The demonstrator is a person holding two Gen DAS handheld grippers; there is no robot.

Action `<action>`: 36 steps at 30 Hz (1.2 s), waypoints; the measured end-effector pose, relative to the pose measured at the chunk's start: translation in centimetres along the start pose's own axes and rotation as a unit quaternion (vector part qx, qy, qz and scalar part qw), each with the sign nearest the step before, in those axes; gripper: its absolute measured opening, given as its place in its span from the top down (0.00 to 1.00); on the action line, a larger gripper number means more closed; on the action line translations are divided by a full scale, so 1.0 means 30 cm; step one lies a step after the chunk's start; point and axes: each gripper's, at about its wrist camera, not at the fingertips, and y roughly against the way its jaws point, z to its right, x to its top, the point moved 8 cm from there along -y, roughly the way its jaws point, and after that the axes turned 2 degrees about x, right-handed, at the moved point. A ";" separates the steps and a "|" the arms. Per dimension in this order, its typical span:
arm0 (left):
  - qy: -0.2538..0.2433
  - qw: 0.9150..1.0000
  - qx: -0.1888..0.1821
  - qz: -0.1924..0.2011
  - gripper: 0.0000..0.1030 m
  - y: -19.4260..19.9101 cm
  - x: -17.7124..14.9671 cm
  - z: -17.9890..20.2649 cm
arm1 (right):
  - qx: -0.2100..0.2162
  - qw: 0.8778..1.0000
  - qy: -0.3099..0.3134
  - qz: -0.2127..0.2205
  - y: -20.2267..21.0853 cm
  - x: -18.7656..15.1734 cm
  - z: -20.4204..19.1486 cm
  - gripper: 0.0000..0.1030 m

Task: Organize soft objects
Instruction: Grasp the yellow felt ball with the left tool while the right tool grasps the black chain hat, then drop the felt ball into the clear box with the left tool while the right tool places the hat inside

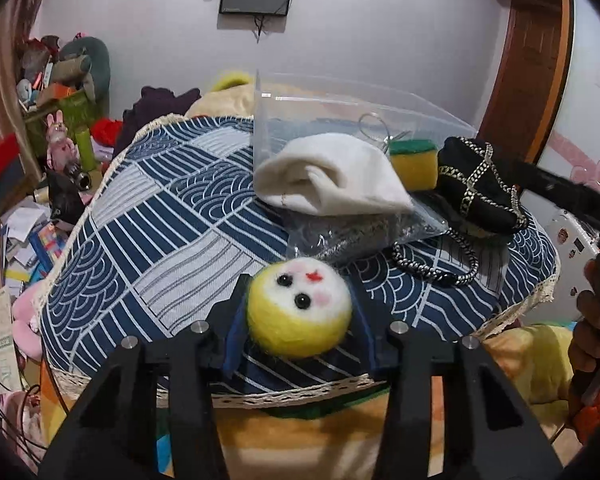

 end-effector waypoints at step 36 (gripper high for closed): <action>-0.026 0.994 -0.009 0.110 0.56 0.121 0.306 0.059 | 0.049 0.999 0.010 0.022 0.041 0.127 -0.004 0.83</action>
